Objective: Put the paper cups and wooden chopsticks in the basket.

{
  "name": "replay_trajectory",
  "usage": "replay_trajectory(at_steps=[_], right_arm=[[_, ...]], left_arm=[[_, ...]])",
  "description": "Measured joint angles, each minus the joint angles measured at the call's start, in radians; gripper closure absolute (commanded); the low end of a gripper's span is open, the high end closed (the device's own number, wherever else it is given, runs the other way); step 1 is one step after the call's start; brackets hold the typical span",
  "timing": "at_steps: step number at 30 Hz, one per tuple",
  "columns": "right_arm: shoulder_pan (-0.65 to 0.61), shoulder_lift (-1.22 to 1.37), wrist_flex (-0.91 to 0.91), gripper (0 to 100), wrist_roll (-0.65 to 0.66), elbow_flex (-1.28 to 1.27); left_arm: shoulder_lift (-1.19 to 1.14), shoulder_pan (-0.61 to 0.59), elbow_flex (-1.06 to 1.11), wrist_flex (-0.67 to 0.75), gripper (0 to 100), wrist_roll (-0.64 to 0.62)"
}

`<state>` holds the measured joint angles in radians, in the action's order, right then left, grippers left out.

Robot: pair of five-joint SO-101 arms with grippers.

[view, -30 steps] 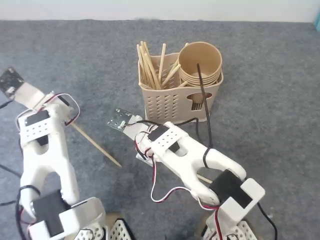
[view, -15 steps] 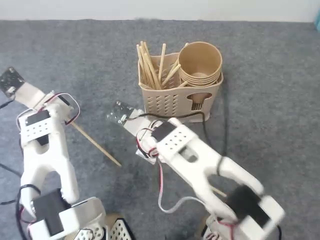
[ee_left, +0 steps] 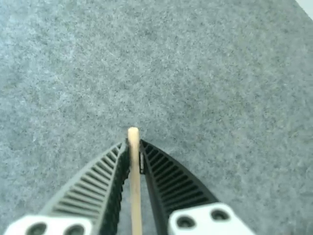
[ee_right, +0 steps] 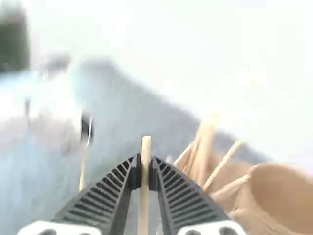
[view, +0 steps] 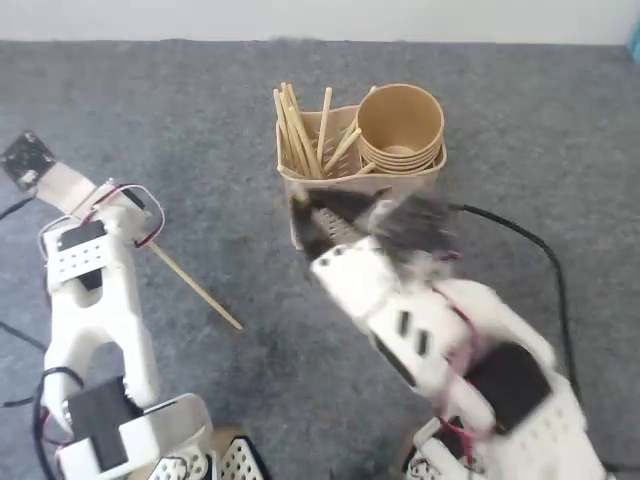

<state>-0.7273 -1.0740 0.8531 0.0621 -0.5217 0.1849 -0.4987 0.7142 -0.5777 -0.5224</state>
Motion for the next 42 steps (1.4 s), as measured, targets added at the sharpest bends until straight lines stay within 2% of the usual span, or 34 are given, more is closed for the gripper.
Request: replay_trajectory(at_steps=[5, 11, 18, 26, 33, 39, 42], right_arm=[[0.097, -0.074, -0.19, 99.2, -0.135, 0.0], [0.207, -0.078, -0.466, 99.2, -0.261, 0.0], [0.325, -0.068, -0.664, 99.2, -0.307, 0.002], [0.385, 0.212, -0.796, 99.2, -0.308, 0.0], [0.382, 0.39, -0.864, 98.4, -0.308, 0.0], [0.384, 0.445, -0.784, 76.4, -0.308, -0.002], [0.382, 0.445, -0.756, 75.8, -0.308, -0.002]], left_arm=[[0.052, 0.031, 0.078, 0.018, 99, 0.078], [0.307, 0.074, 0.308, 0.158, 99, 0.133], [0.48, 0.112, 0.417, 0.184, 99, 0.166], [0.485, 0.115, 0.417, 0.184, 99, 0.17], [0.485, 0.115, 0.417, 0.184, 99, 0.181], [0.485, 0.115, 0.417, 0.184, 99, 0.181], [0.485, 0.115, 0.43, 0.203, 99, 0.181]])
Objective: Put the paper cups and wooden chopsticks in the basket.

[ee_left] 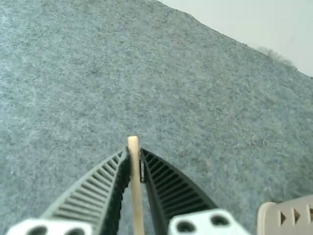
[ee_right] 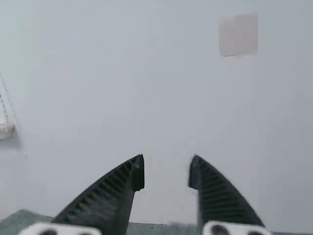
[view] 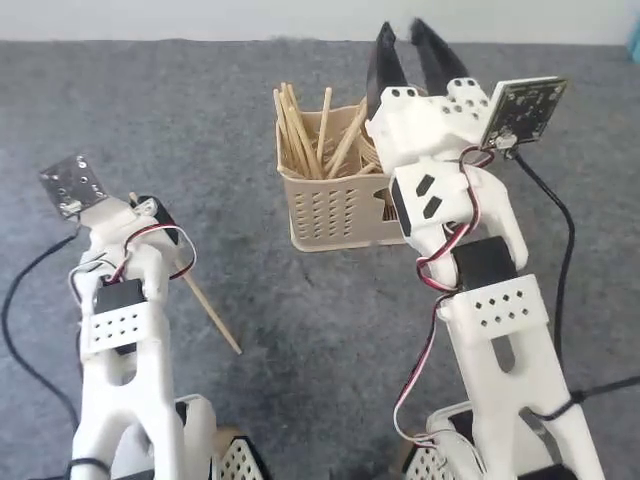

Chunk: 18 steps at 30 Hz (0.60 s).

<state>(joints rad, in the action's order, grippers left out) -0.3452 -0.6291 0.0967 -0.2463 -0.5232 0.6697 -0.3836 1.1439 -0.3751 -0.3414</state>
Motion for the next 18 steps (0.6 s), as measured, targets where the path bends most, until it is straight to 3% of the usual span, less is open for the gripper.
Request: replay_trajectory(at_steps=[7, 18], right_arm=[[0.0, -0.166, 0.137, 83.5, -0.002, 0.0], [-0.049, -0.684, 0.755, 89.8, -0.002, -0.02]], left_arm=[[0.0, 0.0, 0.014, 0.028, 99, 0.0], [0.0, 0.0, 0.014, 0.028, 99, 0.0]])
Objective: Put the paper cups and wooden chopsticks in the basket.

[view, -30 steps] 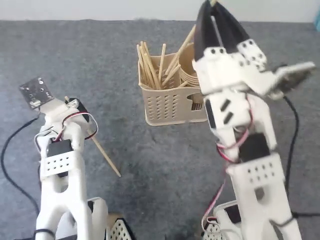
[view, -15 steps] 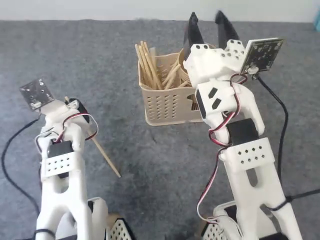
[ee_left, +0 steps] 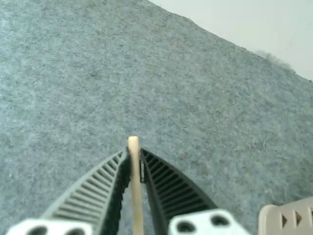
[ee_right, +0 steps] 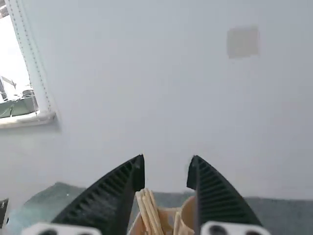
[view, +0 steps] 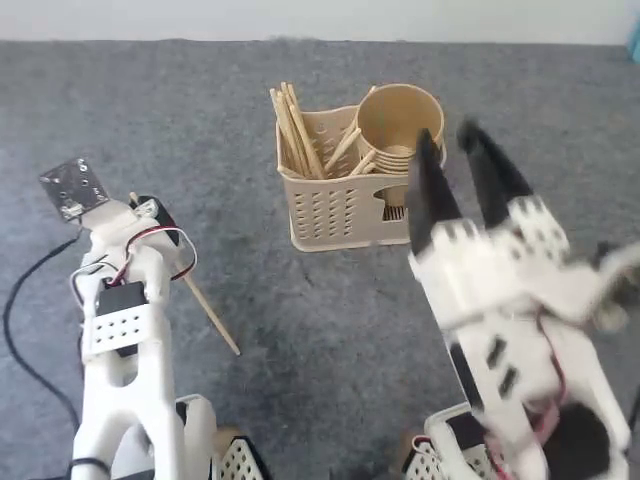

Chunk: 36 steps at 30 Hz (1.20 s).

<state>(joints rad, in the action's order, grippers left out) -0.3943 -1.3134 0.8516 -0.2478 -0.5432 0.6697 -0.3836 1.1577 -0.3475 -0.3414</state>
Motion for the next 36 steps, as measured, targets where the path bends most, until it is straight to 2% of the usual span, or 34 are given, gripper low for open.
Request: replay_trajectory(at_steps=[6, 11, 15, 19, 24, 29, 33, 36], right_arm=[[0.092, -0.16, 0.135, 93.5, 0.0, -0.18], [0.167, -0.316, 0.141, 93.7, 0.002, -0.448], [0.222, -0.483, 0.141, 93.7, 0.095, -0.678], [0.29, -0.479, 0.141, 93.7, 0.166, -0.816], [0.321, -0.488, 0.141, 93.7, 0.178, -0.944], [0.324, -0.488, 0.141, 93.8, 0.178, -1.057], [0.325, -0.493, 0.149, 99.1, 0.18, -1.12], [0.324, -0.486, 0.207, 98.8, 0.18, -1.12]], left_arm=[[0.006, 0.0, -0.054, -0.015, 99, -0.083], [0.006, -0.003, -0.192, -0.164, 99, -0.1], [0.006, -0.044, -0.307, -0.25, 99, -0.101], [0.026, -0.072, -0.413, -0.304, 99, -0.101], [0.222, -0.071, -0.448, -0.365, 99, 0.018], [0.502, -0.072, -0.45, -0.419, 99, 0.041], [0.603, -0.032, -0.471, -0.419, 99, 0.046], [0.606, 0.029, -0.5, -0.348, 99, 0.046]])
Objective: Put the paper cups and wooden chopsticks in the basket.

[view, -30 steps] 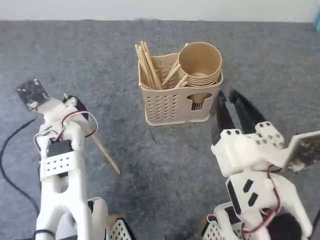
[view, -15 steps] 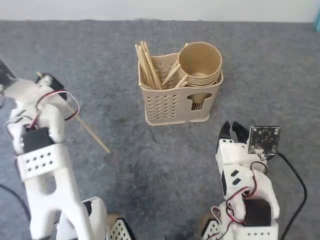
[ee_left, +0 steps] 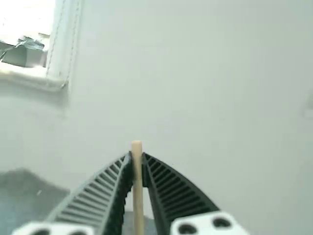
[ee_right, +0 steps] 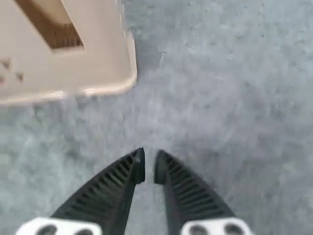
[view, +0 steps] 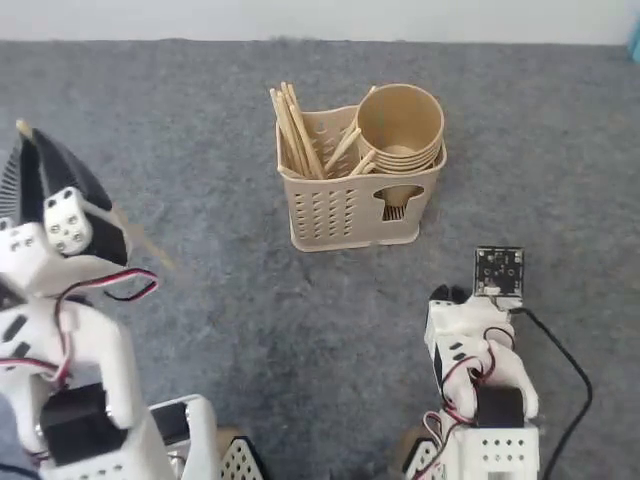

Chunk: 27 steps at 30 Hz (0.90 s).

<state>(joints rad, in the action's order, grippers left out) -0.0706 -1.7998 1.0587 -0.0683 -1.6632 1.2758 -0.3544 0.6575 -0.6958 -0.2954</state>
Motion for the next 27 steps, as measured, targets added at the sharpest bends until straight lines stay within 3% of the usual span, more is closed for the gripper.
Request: replay_trajectory(at_steps=[8, 12, 20, 27], right_arm=[[-0.028, 0.0, 0.098, 99.1, 0.003, 0.0], [-0.029, 0.0, 0.098, 99.1, 0.003, 0.0], [-0.031, 0.0, 0.098, 99.1, 0.003, 0.0], [-0.031, 0.0, 0.098, 99.1, 0.051, 0.0]], left_arm=[[-0.084, 0.299, -0.008, 0.493, 99, 0.002], [-0.184, 0.419, -0.074, 0.66, 99, 0.003], [-0.529, 0.466, -0.33, 0.694, 99, 0.002], [-0.73, 0.479, -0.367, 0.694, 99, 0.002]])
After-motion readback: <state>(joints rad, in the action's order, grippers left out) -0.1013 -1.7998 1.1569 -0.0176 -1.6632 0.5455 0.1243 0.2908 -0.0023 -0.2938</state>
